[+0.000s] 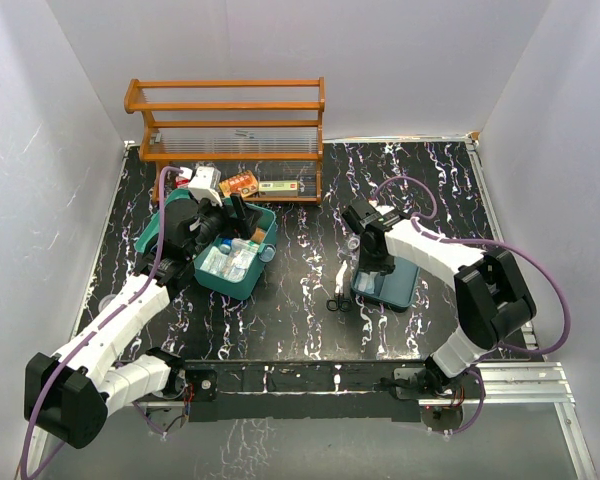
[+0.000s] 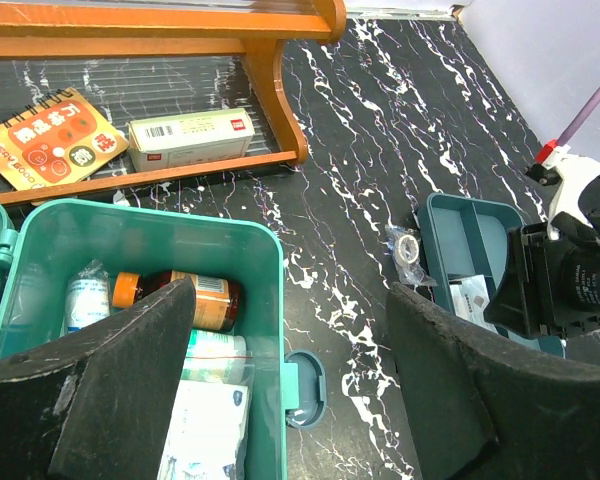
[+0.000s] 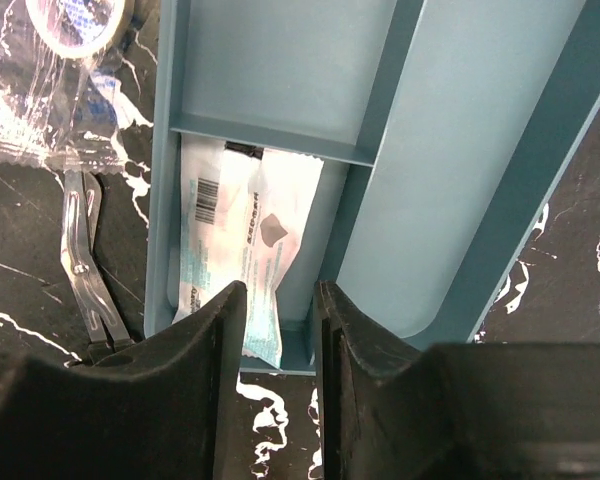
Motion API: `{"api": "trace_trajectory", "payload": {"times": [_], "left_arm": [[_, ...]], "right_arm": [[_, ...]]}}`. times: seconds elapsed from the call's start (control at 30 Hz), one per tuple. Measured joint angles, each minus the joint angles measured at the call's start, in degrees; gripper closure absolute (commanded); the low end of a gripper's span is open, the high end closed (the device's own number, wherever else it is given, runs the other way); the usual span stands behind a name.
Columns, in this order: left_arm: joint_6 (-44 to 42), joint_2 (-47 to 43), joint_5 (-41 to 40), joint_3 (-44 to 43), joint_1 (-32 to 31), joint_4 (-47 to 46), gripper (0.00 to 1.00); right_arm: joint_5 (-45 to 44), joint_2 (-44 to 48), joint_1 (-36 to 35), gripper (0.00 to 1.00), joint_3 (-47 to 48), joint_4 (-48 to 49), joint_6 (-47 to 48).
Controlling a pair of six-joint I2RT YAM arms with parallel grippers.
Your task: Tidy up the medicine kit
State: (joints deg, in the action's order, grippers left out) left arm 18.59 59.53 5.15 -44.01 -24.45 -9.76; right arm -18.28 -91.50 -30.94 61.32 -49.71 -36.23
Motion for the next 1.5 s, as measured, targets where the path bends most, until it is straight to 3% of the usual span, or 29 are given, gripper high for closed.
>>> {"api": "trace_trajectory", "payload": {"times": [0.27, 0.5, 0.73, 1.23, 1.37, 1.5], "left_arm": [[-0.07, 0.00, 0.00, 0.00, 0.00, 0.07, 0.24], [-0.17, 0.00, 0.00, 0.00, 0.00, 0.59, 0.24], [-0.17, 0.02, 0.00, 0.00, 0.00, 0.81, 0.24], [-0.46, 0.17, -0.02, 0.00, 0.00, 0.85, 0.24], [-0.57, 0.22, 0.00, 0.00, 0.00, 0.90, 0.24], [-0.59, 0.26, 0.00, -0.02, 0.00, 0.90, 0.24]], "right_arm": [[-1.01, 0.00, 0.20, 0.89, 0.11, 0.50, -0.31], [0.48, -0.59, 0.20, 0.94, 0.00, 2.84, -0.11], [1.73, -2.16, 0.20, 0.78, -1.99, 6.25, -0.63], [2.08, -2.99, 0.24, 0.73, -4.55, 7.34, -2.89], [1.27, -0.96, 0.24, 0.56, -4.04, 6.67, -3.54], [-0.02, 2.73, 0.24, 0.54, -2.69, 6.47, -3.23]]}}
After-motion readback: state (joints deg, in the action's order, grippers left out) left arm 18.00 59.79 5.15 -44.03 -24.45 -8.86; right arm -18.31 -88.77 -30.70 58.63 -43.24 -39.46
